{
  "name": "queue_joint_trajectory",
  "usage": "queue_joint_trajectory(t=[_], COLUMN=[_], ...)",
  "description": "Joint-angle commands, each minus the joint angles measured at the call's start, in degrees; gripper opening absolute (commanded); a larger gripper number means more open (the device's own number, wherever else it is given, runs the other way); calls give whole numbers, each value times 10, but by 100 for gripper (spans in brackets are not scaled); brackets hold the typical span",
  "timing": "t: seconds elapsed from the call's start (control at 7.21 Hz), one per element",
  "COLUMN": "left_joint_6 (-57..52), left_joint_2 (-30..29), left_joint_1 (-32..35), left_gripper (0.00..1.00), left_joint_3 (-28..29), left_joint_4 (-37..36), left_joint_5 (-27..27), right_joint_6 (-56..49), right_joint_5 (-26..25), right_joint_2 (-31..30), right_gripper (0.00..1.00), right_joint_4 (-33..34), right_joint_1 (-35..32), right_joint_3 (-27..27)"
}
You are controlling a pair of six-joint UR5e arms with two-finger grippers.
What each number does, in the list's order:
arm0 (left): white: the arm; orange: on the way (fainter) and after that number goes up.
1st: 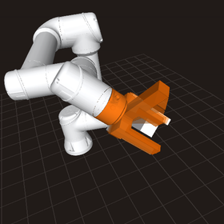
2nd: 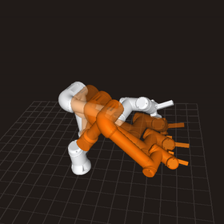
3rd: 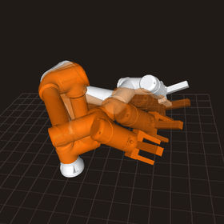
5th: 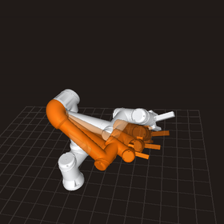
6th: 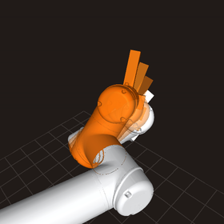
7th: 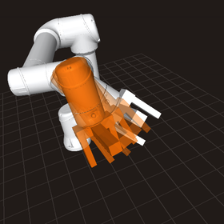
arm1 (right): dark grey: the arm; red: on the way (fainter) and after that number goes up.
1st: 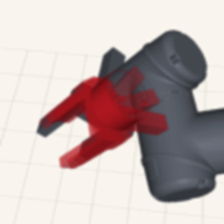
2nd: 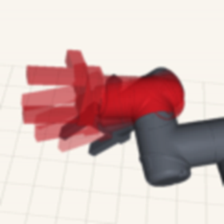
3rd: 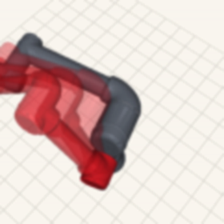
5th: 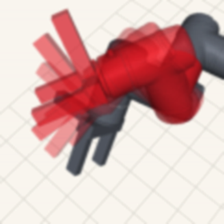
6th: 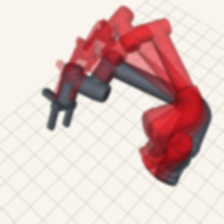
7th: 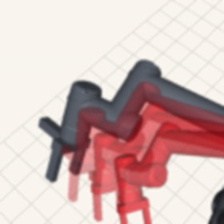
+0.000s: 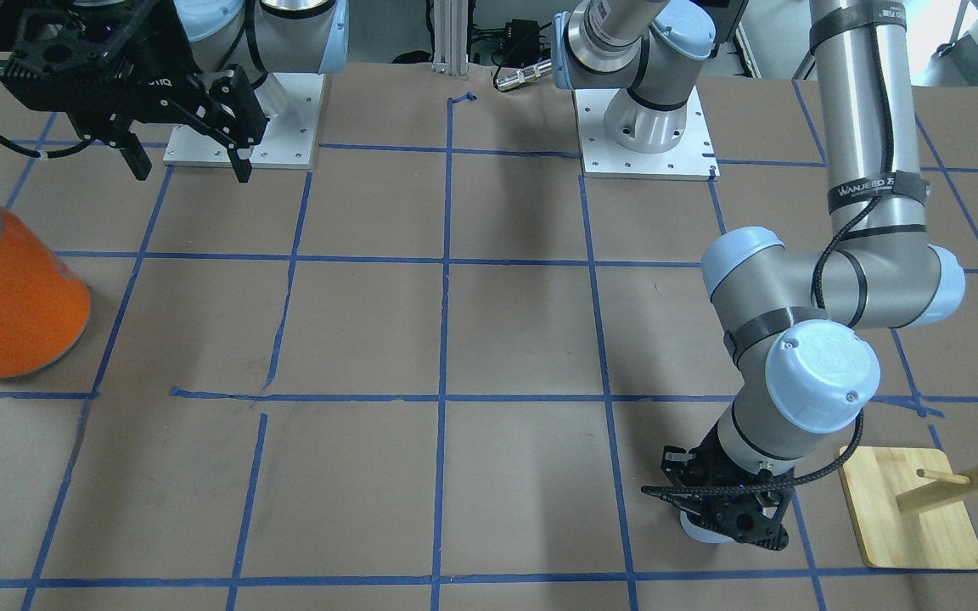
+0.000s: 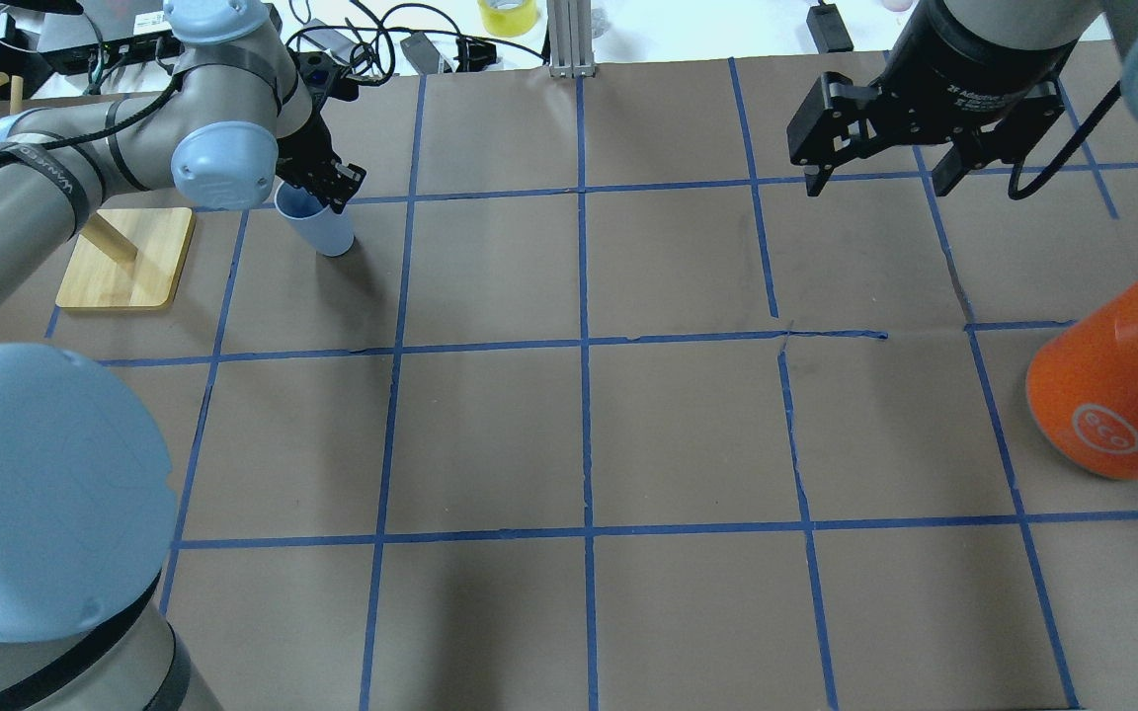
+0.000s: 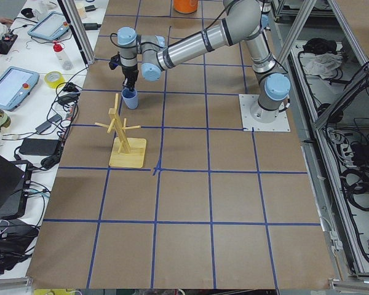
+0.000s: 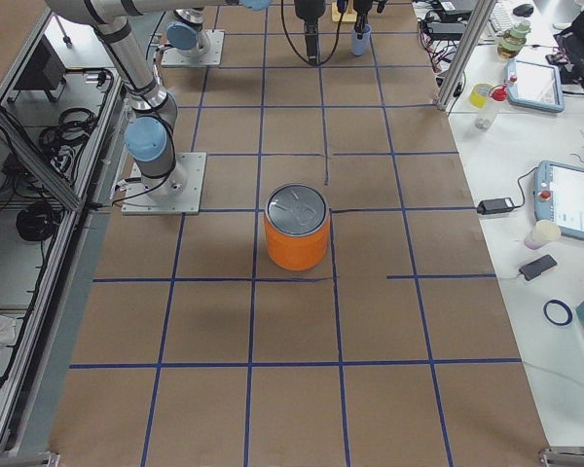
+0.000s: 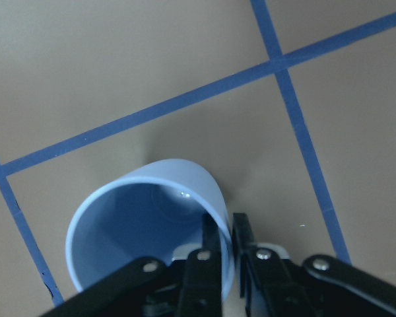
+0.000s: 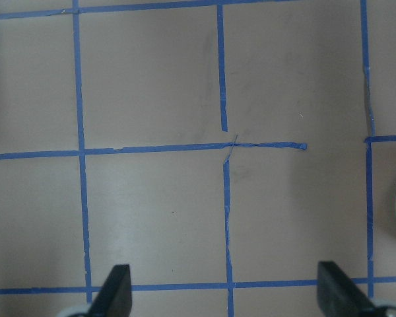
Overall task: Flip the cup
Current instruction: 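Lower the upright cup onto the table with the left gripper, then open the left gripper and raise it away from the cup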
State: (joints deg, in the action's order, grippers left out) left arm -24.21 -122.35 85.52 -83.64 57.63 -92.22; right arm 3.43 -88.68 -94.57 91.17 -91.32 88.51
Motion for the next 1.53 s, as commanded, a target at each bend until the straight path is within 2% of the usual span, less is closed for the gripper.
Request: queue_joint_trajectory(t=[0.0, 0.42, 0.83, 1.11, 1.39], left_joint_6=[2, 20, 212, 272, 269], left_joint_2=[18, 109, 194, 256, 316], left_joint_1=[-4, 8, 102, 132, 128], left_gripper=[81, 89, 95, 96, 100], left_joint_3=[1, 10, 13, 5, 5], left_joint_4=[9, 140, 223, 299, 310], left_joint_5=[-22, -23, -18, -11, -3], right_joint_6=[0, 0, -3, -3, -5], right_joint_5=[0, 0, -1, -1, -1], right_joint_2=[0, 0, -1, -1, -1], right_gripper=[100, 100, 100, 100, 100], right_joint_4=[0, -2, -3, -3, -3], right_joint_1=[0, 1, 0, 0, -1], right_joint_3=[0, 0, 1, 1, 1])
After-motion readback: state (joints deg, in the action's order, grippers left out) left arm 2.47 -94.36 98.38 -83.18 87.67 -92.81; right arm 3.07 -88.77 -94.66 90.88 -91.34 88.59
